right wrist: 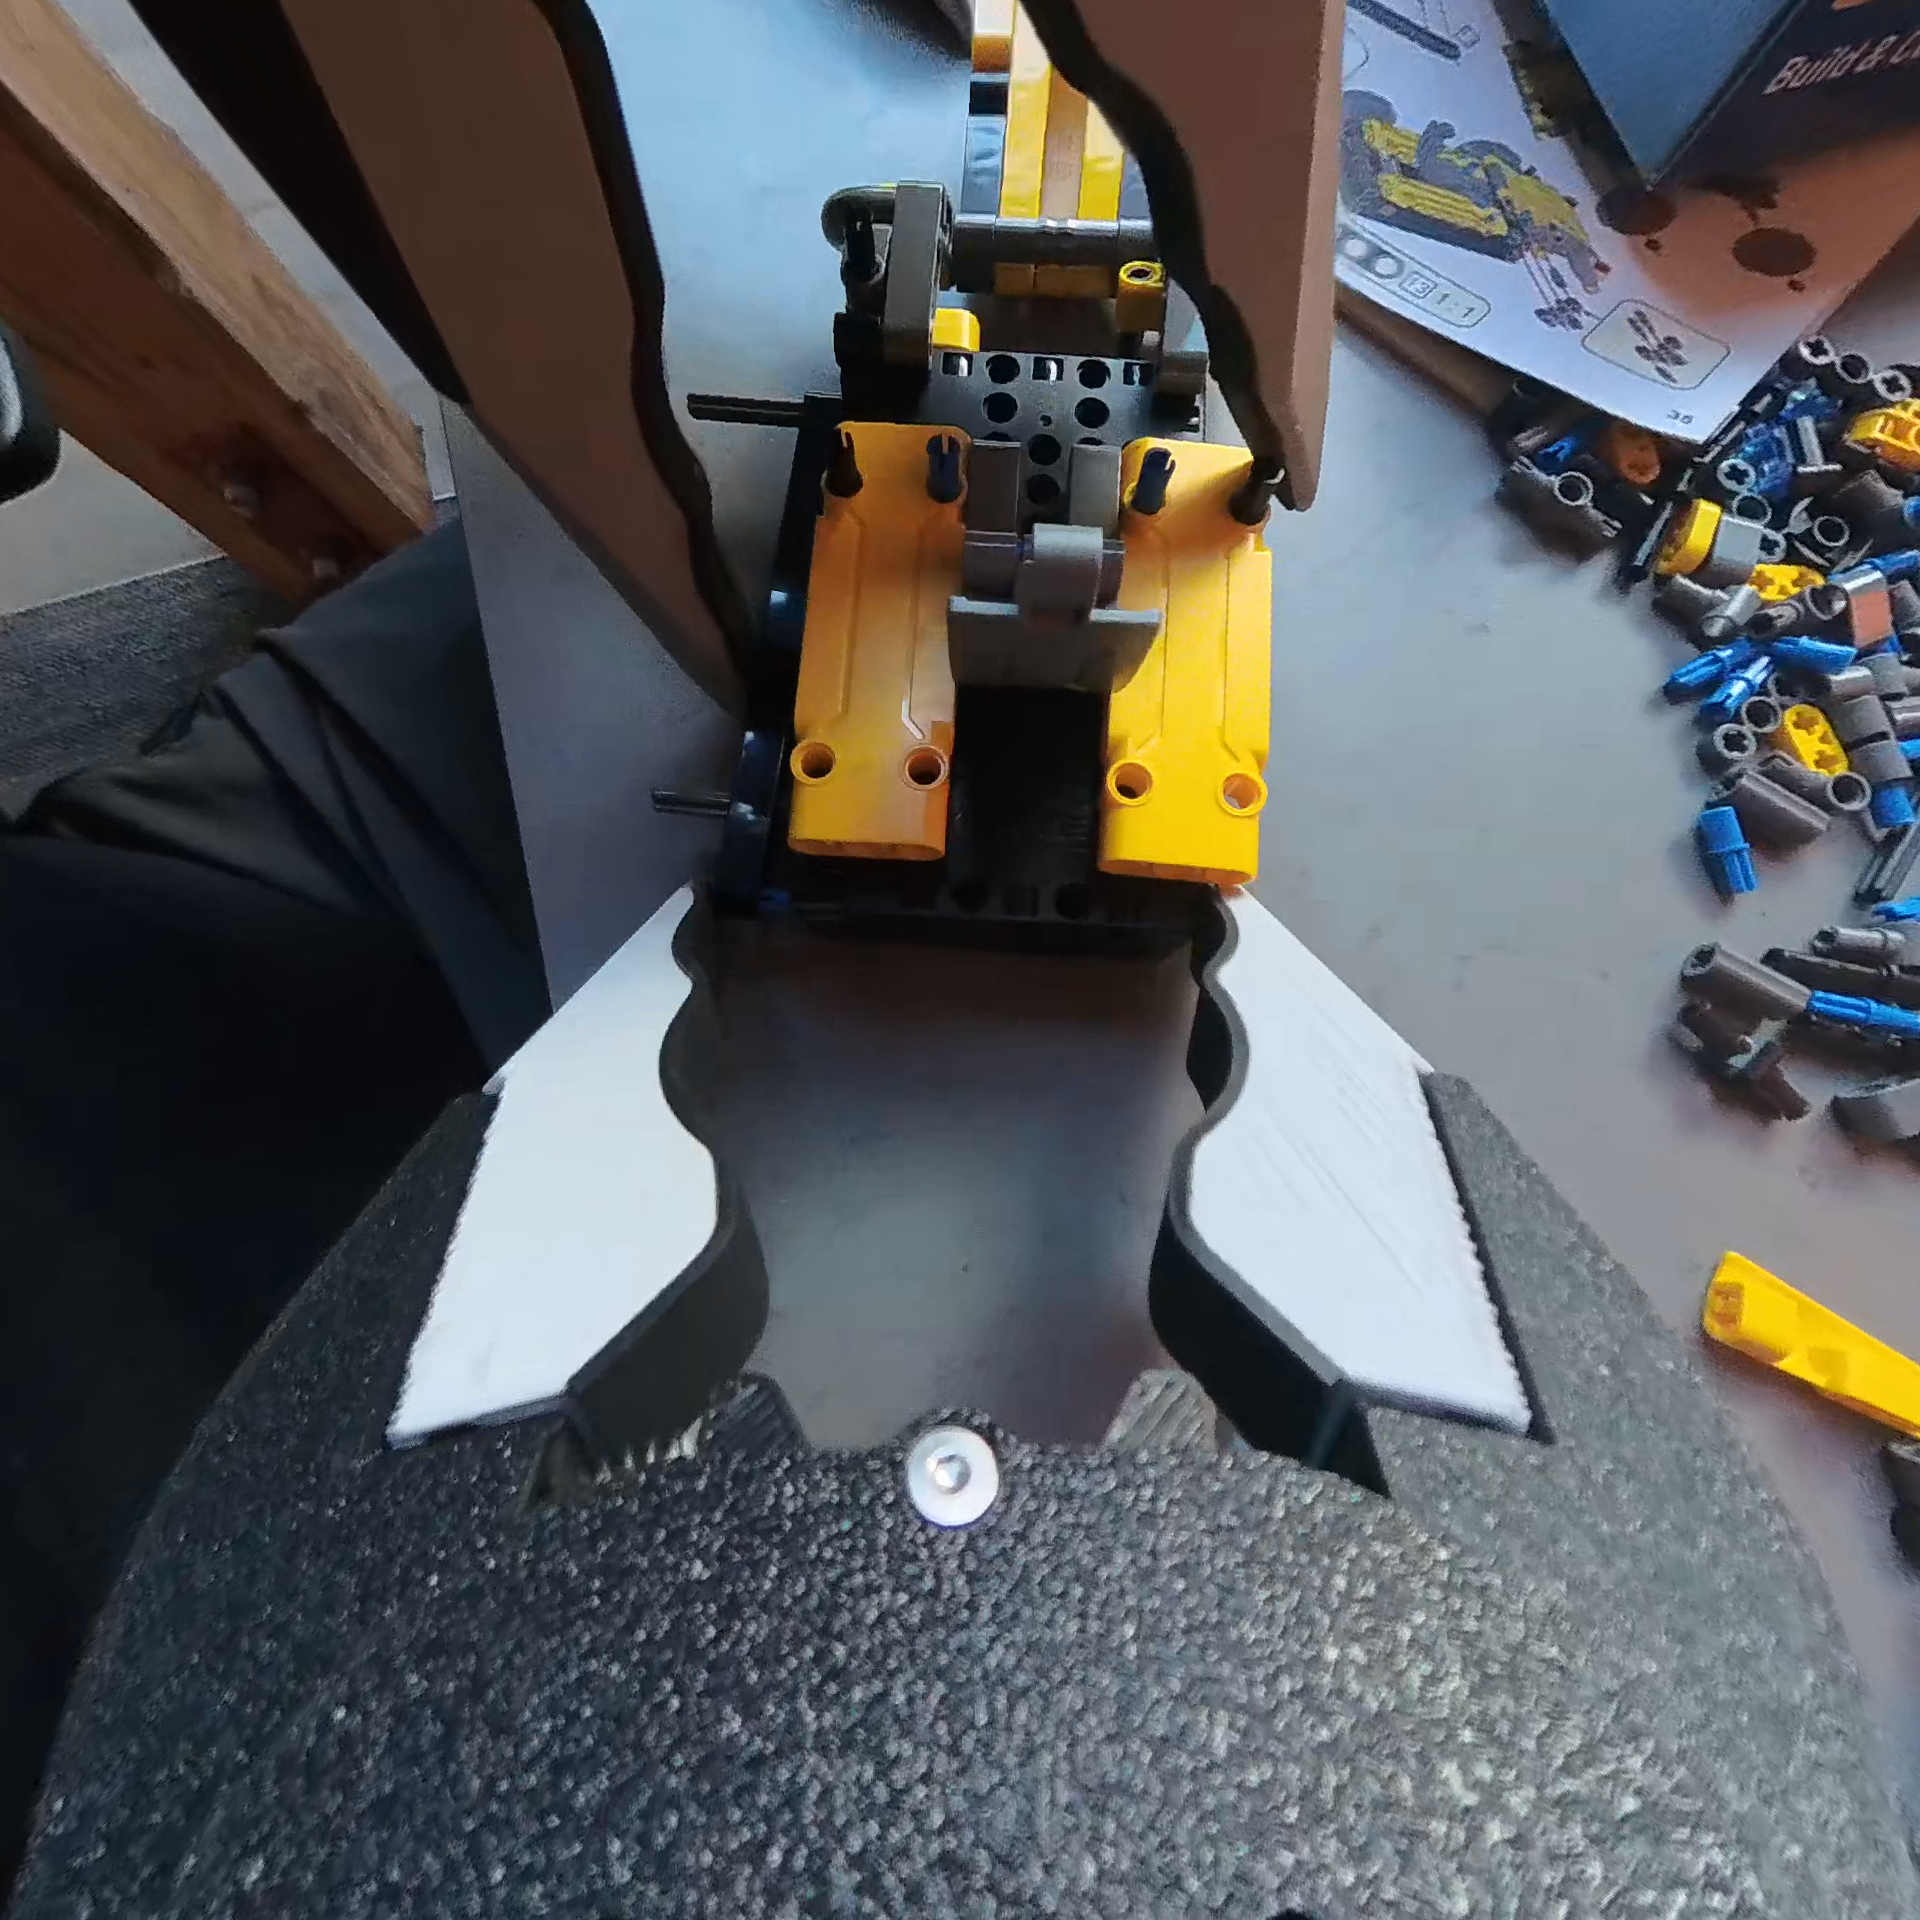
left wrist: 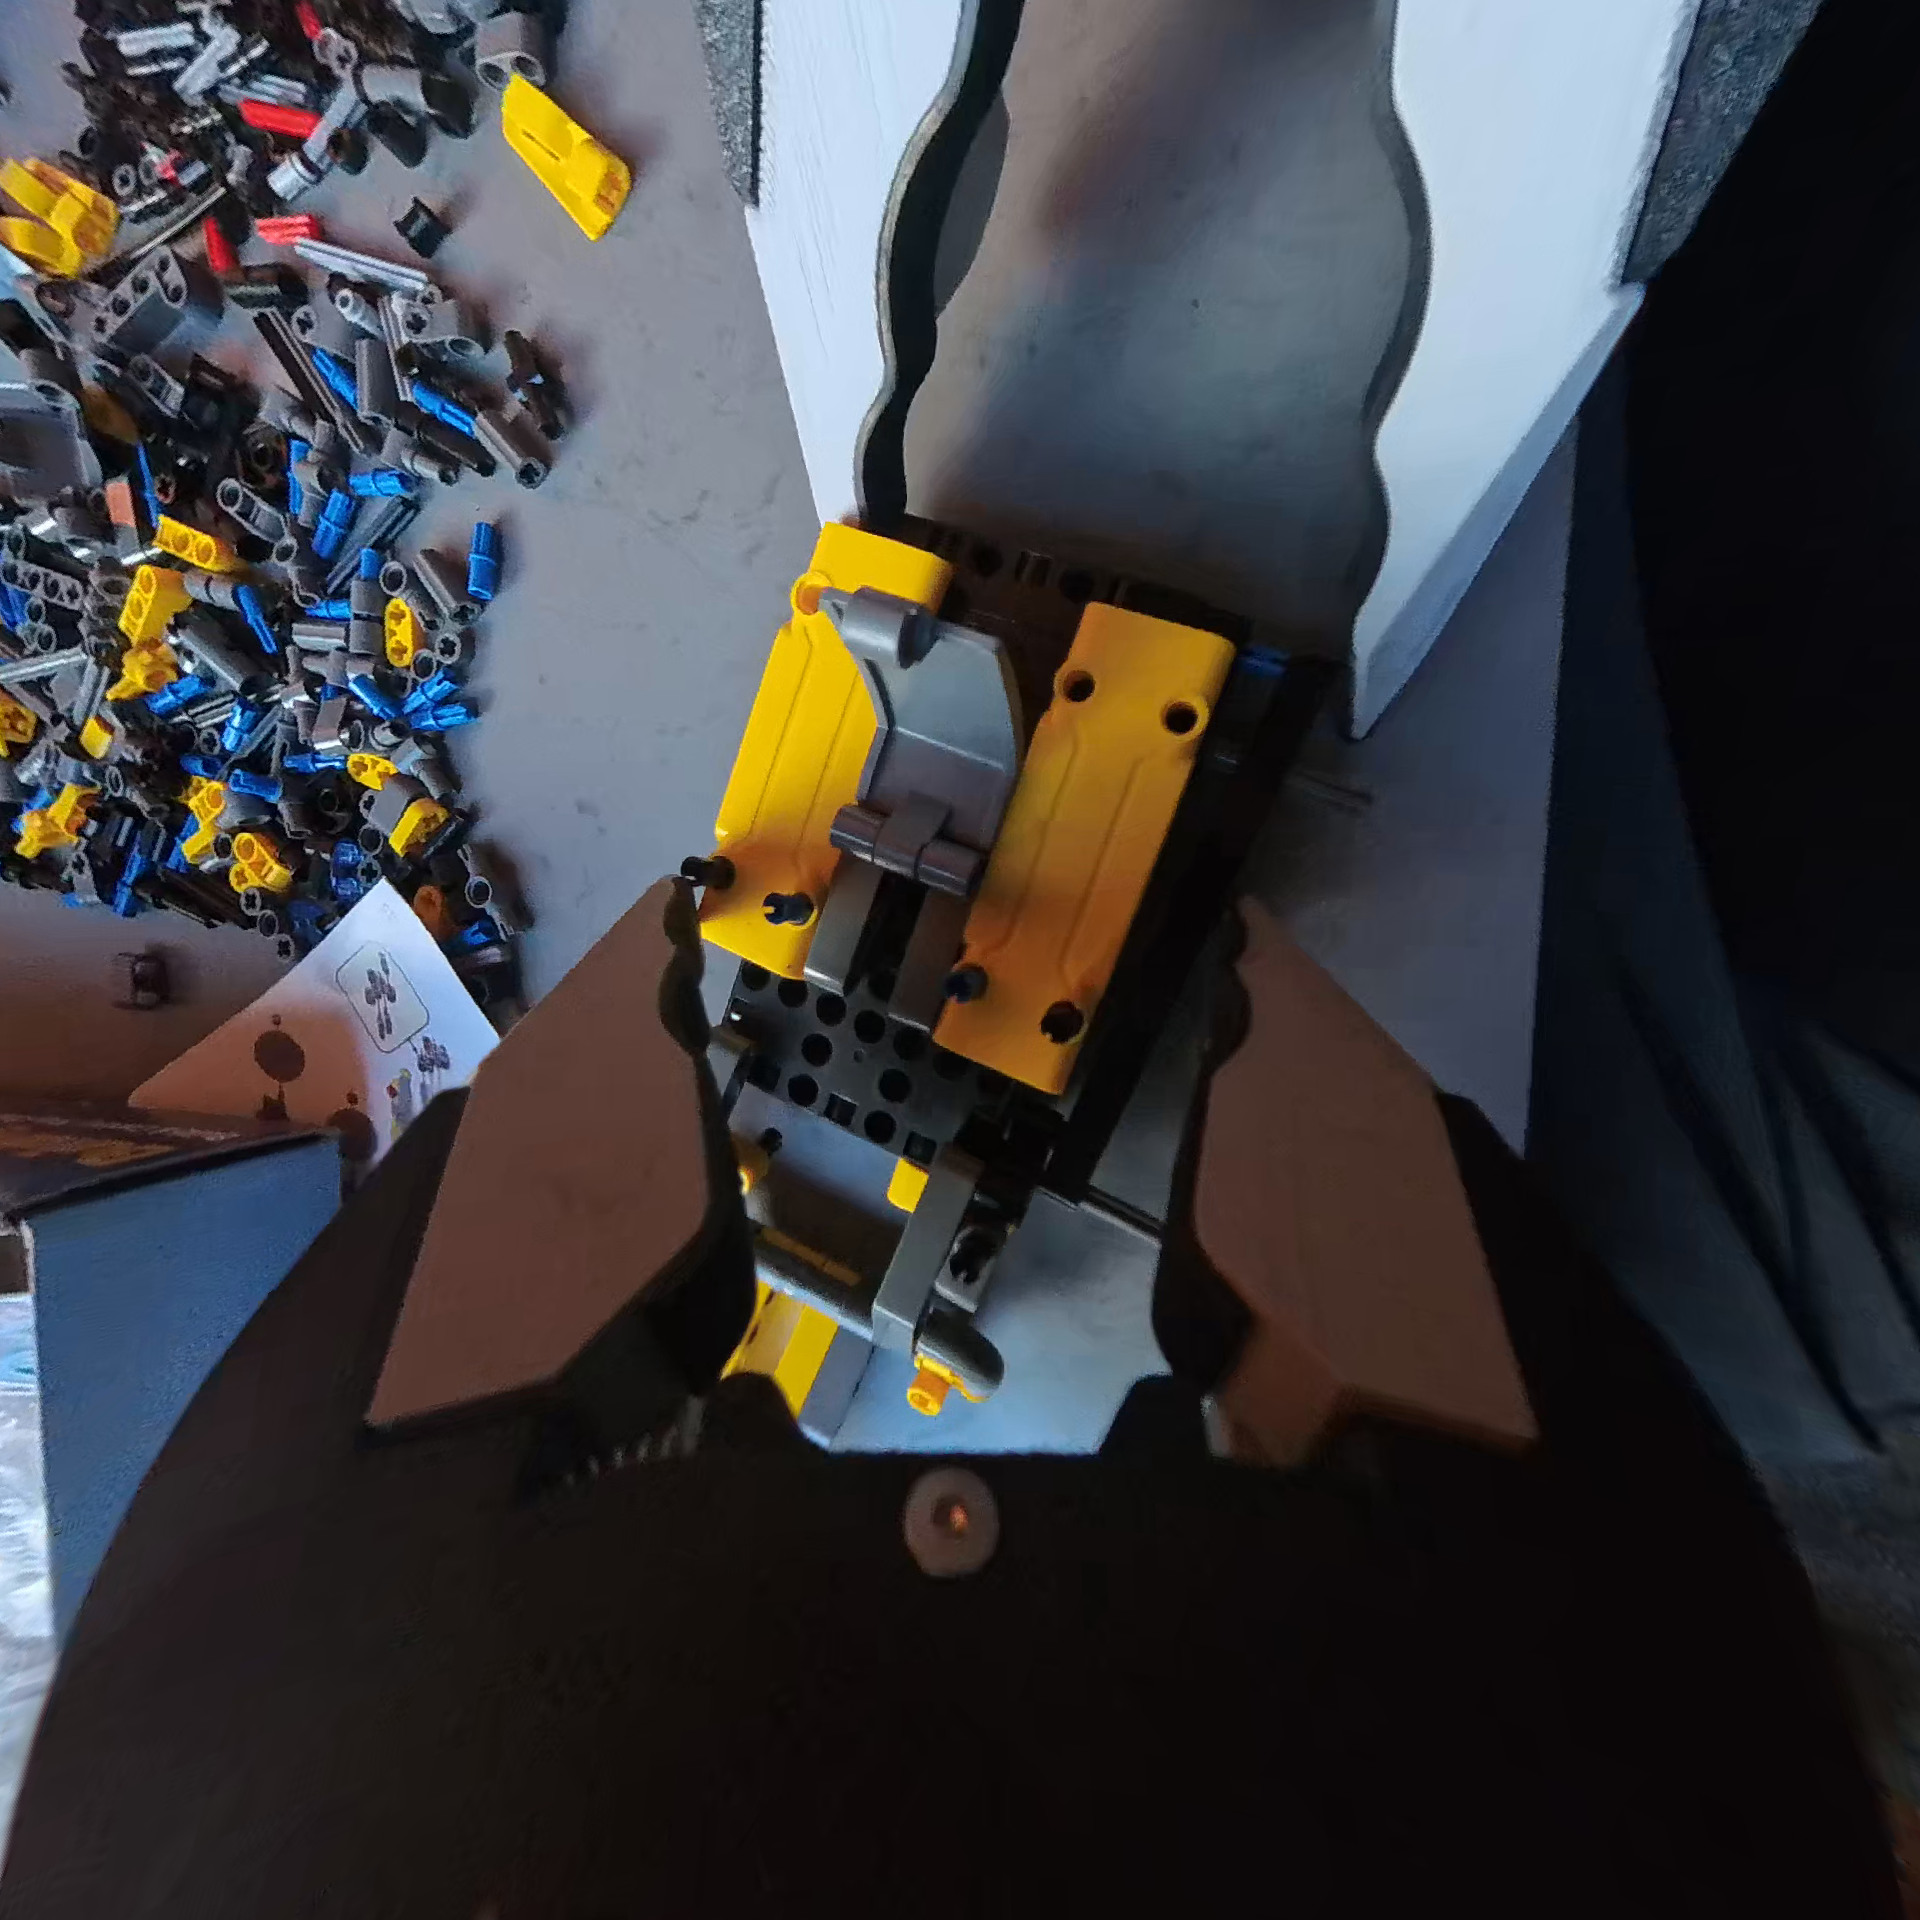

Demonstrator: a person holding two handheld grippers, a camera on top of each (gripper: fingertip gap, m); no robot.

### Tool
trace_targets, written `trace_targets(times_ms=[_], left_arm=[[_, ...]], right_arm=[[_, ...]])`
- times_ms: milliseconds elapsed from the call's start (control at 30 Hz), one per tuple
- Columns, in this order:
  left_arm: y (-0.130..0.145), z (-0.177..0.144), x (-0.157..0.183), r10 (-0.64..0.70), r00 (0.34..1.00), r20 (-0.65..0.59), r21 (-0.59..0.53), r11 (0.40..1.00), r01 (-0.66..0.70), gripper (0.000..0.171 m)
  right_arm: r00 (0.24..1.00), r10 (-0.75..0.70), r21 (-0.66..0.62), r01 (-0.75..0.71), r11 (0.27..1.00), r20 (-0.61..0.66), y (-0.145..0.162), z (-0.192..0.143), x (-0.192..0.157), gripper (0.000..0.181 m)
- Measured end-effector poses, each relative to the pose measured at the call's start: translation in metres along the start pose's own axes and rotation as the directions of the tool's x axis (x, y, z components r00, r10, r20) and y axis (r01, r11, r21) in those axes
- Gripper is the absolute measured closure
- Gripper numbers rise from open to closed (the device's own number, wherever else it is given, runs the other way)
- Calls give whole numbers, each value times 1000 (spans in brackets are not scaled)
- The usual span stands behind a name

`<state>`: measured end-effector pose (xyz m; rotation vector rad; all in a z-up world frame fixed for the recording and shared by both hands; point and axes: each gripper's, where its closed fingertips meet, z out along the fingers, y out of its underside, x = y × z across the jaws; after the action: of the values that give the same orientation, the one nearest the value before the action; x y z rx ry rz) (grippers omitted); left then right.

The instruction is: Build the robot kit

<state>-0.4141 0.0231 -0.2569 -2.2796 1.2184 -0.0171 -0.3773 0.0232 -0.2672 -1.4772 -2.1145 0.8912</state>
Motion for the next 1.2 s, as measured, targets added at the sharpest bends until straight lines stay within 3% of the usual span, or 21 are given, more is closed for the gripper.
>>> trace_targets(times_ms=[233,467,733,867,1033,1200], left_arm=[[-3,2,1,-70,997,30,66,995,68,75],[-1,1,-1,-110,992,56,12,994,109,76],[-1,-1,-4,-130,987,93,56,991,125,74],[-8,-32,-7,-184,971,153,147,976,162,78],[0,-64,5,-300,927,227,239,940,245,83],[9,-57,13,-342,898,275,265,925,271,87]], right_arm=[[998,-51,1,51,999,32,-1,1,1,93],[993,-93,-4,93,996,72,-2,2,3,94],[989,-51,18,49,999,139,-2,-2,6,82],[991,-136,9,136,991,2,10,-16,26,77],[930,-352,24,356,934,-103,1,-25,14,82],[970,-229,58,234,971,-78,-14,-7,10,79]])
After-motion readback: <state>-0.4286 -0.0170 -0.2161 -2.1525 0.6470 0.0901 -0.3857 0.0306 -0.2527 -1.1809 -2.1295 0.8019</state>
